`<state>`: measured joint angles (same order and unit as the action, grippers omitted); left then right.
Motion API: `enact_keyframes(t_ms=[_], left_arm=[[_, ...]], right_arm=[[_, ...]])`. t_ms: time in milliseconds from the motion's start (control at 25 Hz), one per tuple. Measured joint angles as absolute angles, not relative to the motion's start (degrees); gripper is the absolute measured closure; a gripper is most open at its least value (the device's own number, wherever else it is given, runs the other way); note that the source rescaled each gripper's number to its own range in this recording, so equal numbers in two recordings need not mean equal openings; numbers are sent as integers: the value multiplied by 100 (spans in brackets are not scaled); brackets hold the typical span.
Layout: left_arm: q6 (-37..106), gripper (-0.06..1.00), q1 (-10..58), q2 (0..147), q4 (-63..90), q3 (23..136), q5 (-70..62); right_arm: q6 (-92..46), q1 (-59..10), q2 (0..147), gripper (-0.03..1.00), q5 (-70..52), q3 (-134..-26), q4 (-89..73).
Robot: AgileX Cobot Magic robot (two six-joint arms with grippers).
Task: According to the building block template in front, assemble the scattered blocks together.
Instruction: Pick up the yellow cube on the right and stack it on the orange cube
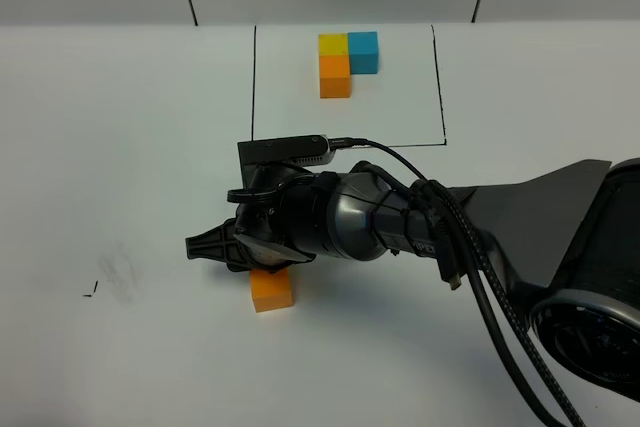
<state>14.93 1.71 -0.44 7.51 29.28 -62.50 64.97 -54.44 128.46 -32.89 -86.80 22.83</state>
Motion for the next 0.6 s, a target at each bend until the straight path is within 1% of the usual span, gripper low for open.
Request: enact_keyframes(t_ms=[600], left_arm=[[1493,94,171,-44,751,2928,-6250]], right_arm=[[5829,-5444,12853,44,-3249,-8681,2128]])
